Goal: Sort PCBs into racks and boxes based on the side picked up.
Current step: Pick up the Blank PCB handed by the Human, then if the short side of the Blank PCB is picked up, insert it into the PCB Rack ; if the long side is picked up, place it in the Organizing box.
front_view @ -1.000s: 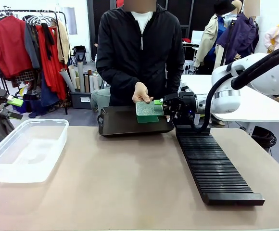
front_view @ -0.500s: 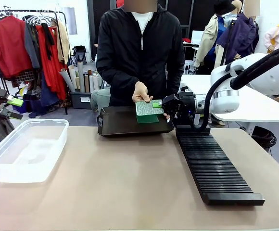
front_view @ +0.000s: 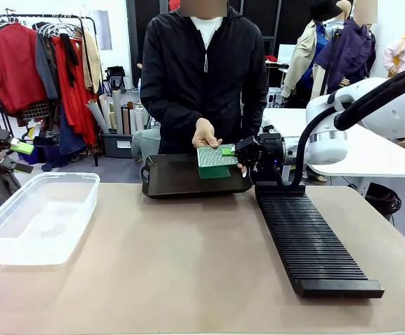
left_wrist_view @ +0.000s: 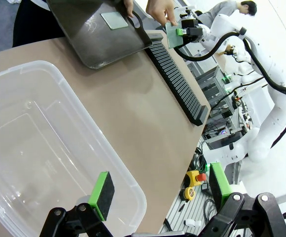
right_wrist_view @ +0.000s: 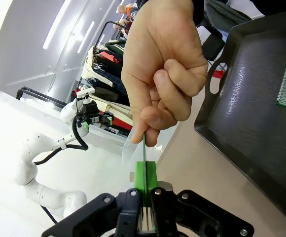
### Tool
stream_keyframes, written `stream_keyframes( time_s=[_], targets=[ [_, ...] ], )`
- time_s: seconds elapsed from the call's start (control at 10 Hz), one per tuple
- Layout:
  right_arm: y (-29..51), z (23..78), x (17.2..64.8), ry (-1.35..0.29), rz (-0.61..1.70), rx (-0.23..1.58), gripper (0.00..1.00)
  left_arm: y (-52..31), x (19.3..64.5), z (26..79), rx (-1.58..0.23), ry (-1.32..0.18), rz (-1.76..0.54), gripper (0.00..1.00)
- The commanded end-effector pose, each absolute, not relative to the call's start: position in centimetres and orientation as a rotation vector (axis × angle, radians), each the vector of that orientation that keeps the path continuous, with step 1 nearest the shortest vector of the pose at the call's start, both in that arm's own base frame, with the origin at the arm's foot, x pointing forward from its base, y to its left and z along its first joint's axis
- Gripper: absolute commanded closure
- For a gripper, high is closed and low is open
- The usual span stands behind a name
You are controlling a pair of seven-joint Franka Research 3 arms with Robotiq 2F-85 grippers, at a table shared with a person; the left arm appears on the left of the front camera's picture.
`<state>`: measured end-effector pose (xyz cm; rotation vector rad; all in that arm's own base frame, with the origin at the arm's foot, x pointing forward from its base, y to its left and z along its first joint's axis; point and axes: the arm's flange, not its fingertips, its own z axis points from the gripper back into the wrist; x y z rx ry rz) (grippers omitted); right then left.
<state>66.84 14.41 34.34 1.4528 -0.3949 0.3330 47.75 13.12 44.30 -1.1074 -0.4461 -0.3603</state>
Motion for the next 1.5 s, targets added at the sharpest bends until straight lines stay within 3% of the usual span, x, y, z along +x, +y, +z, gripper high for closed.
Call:
stream_keyframes(
  time_s=[0.0, 1.4],
  targets=[
    [14.55, 34.43, 66.78, -0.394, 0.338, 1.452, 1.00, 13.06, 47.63, 44.50, -1.104, -0.446, -0.356, 0.00],
    [14.55, 34.43, 66.78, -0.394, 0.338, 1.452, 1.00, 13.06, 47.63, 44.50, -1.104, -0.446, -0.356, 0.00]
  ],
)
